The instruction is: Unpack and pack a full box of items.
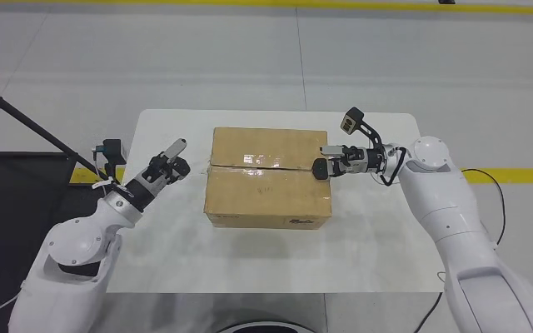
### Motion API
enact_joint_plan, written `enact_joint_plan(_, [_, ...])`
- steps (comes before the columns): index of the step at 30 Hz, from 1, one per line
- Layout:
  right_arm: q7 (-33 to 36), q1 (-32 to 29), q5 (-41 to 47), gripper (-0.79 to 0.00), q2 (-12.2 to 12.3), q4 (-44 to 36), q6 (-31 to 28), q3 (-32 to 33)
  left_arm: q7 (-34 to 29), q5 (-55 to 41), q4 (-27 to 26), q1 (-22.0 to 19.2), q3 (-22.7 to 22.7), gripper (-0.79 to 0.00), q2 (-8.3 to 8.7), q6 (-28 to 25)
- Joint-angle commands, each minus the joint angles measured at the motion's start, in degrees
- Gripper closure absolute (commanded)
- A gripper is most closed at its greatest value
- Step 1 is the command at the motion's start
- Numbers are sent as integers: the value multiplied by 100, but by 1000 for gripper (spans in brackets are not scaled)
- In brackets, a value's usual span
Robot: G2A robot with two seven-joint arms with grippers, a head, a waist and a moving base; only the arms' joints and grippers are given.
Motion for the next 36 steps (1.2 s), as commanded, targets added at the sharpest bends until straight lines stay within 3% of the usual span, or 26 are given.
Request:
enact_joint_plan(1, [0,0,0,-785,0,0,0,0,61,-14,29,22,-2,-785,-5,-6])
enact_joint_plan(7, [0,0,0,-785,0,0,0,0,880,-435,255,533,166,-785,-108,-377])
enact_joint_plan(12, [0,0,0,-785,0,0,0,0,1114,-892,485,955,333,-785,-183,-795])
enact_joint_plan(14, [0,0,0,-785,0,0,0,0,1231,-912,647,1002,392,-785,-202,-696])
enact_joint_plan(30, [0,0,0,-785,0,0,0,0,2304,-2492,2379,-565,1037,-785,-494,-95])
enact_joint_plan(36, [0,0,0,-785,0,0,0,0,2618,-2530,2489,-783,1109,-785,-572,-410])
